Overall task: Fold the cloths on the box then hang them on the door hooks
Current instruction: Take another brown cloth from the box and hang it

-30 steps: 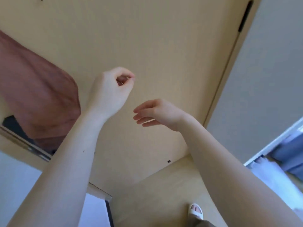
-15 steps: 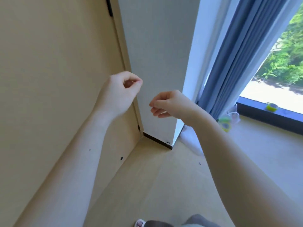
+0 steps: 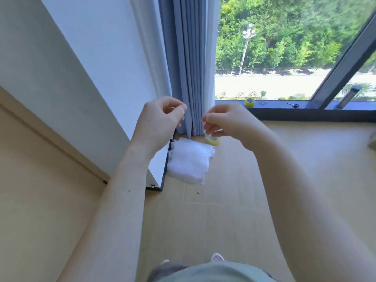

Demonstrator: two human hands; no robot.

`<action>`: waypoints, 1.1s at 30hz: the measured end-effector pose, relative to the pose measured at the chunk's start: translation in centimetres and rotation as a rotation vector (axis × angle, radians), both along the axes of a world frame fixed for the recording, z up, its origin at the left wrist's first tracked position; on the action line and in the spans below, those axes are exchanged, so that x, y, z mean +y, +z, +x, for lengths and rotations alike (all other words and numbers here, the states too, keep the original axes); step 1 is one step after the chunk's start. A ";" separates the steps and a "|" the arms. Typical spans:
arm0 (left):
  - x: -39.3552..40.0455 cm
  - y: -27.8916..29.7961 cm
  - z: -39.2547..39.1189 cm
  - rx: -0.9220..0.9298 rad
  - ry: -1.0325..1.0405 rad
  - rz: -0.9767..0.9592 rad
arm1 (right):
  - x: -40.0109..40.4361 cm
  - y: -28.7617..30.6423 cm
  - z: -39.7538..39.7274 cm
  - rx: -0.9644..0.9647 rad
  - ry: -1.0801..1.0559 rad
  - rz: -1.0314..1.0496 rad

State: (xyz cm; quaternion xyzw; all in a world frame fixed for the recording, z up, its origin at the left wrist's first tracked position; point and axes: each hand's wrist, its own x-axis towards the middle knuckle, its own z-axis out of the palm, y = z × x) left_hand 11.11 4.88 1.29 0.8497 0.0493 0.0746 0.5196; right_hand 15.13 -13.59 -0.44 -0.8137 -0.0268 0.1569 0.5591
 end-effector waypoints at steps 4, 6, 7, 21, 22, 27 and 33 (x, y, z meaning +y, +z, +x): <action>-6.0 -0.3 3.8 0.022 -0.120 0.026 | -7.4 -0.5 0.8 -0.007 -0.153 -0.014; -8.9 -0.4 5.8 0.025 -0.188 0.045 | -10.5 -0.9 1.0 -0.004 -0.238 -0.006; -10.3 -0.5 6.7 0.026 -0.222 0.053 | -11.9 -1.0 1.1 -0.001 -0.276 -0.003; -24.7 -1.7 22.1 0.077 -0.638 0.056 | -24.9 -1.9 9.3 0.017 -0.681 -0.032; -25.3 -1.6 23.5 0.084 -0.655 0.061 | -25.5 -1.8 10.3 0.014 -0.699 -0.035; -28.2 -1.5 30.1 0.077 -0.735 0.081 | -27.8 -1.2 15.2 0.008 -0.798 -0.048; -33.3 -2.3 35.0 0.079 -0.871 0.104 | -30.6 -2.1 18.0 0.032 -0.923 -0.036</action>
